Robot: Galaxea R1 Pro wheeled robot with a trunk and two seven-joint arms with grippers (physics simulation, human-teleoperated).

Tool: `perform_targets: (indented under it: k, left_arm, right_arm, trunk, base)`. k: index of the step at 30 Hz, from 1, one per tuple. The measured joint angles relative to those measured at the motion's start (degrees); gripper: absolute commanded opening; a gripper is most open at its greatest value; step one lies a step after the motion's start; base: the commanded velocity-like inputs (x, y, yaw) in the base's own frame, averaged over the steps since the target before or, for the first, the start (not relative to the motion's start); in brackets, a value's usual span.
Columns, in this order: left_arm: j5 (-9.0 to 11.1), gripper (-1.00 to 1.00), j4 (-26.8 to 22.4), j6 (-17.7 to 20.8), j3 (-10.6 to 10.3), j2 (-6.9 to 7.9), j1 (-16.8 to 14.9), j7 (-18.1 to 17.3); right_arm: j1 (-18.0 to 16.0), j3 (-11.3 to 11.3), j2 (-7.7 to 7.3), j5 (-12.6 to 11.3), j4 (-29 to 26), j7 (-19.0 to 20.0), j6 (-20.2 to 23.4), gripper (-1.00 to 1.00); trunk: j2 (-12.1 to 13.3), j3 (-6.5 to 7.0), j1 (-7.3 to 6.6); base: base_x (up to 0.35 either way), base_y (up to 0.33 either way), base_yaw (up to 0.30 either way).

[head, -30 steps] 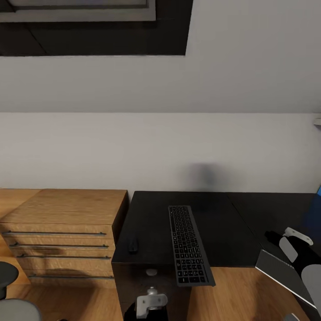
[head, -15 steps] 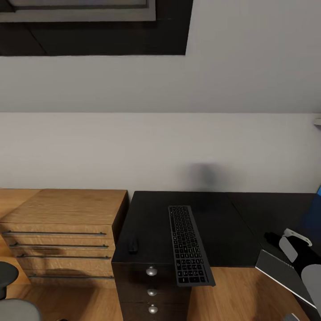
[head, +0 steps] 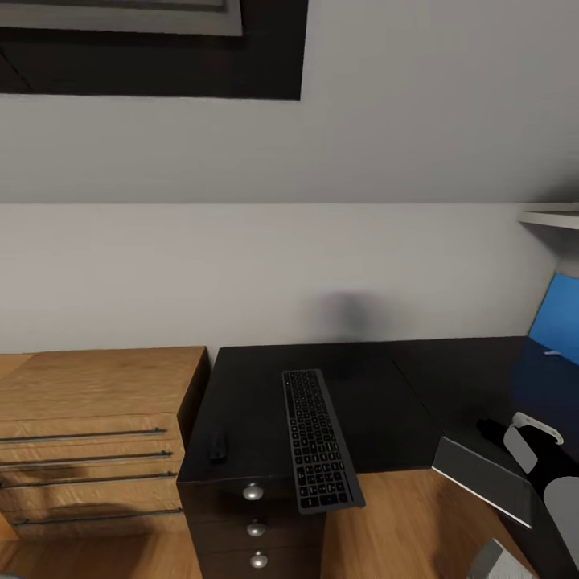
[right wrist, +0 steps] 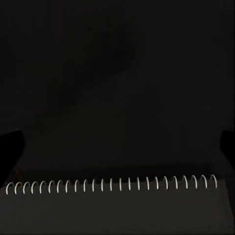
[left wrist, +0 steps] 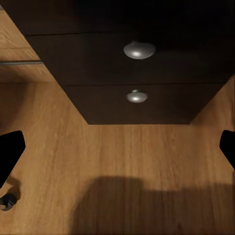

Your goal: In the bedroom, organize the workspace by keeping the computer under the desk, ensuring the monitor is on the desk, placing the keyboard on the desk next to the monitor, placing the mouse on the desk next to the keyboard, moving the folder from the swivel chair onto the desk next to the mouse, stacking the notebook on top of the folder with the pen on top of the notebook, and positioning the swivel chair next to the desk.

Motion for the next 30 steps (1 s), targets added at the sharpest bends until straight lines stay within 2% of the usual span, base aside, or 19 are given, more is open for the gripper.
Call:
perform_targets:
  k: [7,8,10,12,16,23,30]
  left_arm:
    - [-0.1,1.0,-0.1,-0.1,0.0,0.0,0.0,0.0]
    - [0.0,1.0,-0.4,-0.4,-0.3,0.14,0.0,0.3]
    - [0.1,1.0,-0.7,-1.1,-1.0,-0.51,0.0,0.3]
    - [0.1,1.0,-0.7,-1.8,-1.4,-0.52,0.0,0.3]
    - [0.1,1.0,0.2,-1.2,-0.3,-0.89,0.0,0.2]
    - [0.1,1.0,1.6,-0.4,0.3,-1.03,0.0,-0.2]
    - [0.1,1.0,1.7,-0.4,0.4,-1.02,0.0,-0.3]
  right_arm:
    - [0.0,0.2,0.1,0.4,0.0,0.1,-0.2,1.0]
    - [-0.3,0.6,0.42,0.7,0.3,-0.2,0.1,1.0]
    - [-1.0,1.2,1.07,1.3,1.0,-0.8,0.7,1.0]
    - [-1.6,1.2,1.08,1.9,1.6,-1.0,0.8,1.0]
    - [-2.9,1.4,1.23,3.2,1.2,-0.2,-0.1,1.0]
    - [-1.5,2.0,1.55,2.4,-1.1,0.4,-0.7,1.0]
    - [-1.4,2.1,1.57,2.3,-2.1,0.4,-0.7,1.0]
  trunk:
    - [0.0,0.0,0.0]
    - [0.0,0.0,0.0]
    - [0.0,0.0,0.0]
    - [0.0,0.0,0.0]
    - [0.0,0.0,0.0]
    - [0.0,0.0,0.0]
    - [0.0,0.0,0.0]
  base:
    - [0.0,0.0,-0.096]
    - [0.0,0.0,0.0]
    - [0.0,0.0,0.0]
    - [0.0,0.0,0.0]
    - [0.0,0.0,0.0]
    - [0.0,0.0,0.0]
    - [0.0,0.0,0.0]
